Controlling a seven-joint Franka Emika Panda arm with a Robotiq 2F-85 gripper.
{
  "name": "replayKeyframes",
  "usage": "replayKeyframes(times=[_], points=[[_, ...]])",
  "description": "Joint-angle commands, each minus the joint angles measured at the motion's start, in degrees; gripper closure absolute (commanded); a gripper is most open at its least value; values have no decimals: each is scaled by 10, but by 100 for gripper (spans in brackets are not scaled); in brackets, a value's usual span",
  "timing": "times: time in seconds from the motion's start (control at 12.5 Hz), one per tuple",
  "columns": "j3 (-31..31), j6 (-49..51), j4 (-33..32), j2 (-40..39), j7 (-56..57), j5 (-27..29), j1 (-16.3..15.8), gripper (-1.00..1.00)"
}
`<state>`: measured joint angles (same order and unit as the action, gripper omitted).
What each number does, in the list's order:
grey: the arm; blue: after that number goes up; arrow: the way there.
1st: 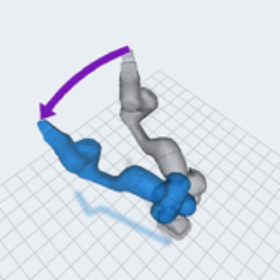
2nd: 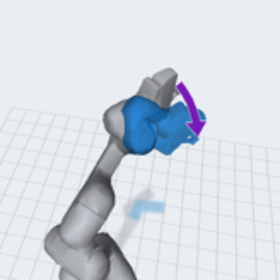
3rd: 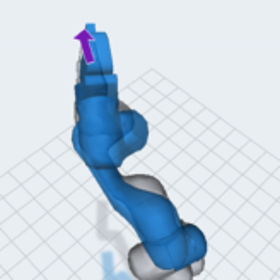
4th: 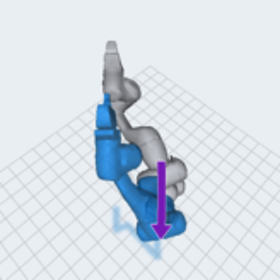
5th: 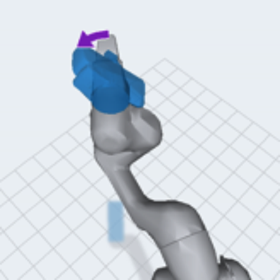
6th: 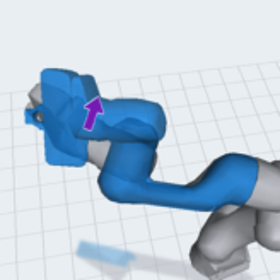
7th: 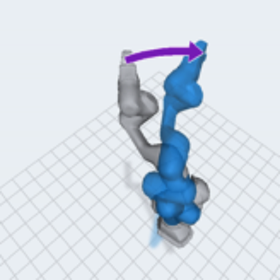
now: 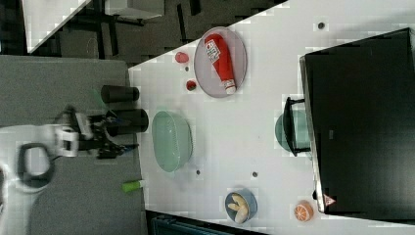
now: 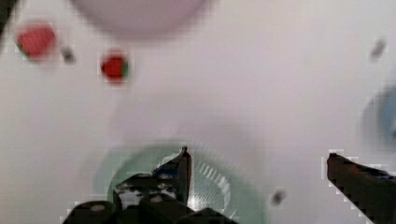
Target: Drag strainer right to left.
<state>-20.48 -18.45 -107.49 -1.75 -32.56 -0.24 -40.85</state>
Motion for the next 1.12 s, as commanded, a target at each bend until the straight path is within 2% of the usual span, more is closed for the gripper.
replayKeyframes(times=[0.08,0.24,0.4,1.12], points=[[-109,49,15,94,239,-62,35,-100],[-159,75,14,133,294,-94,38,-100],[-190,93,12,149,299,-93,38,-100],[-205,103,12,137,299,-93,39,-100]])
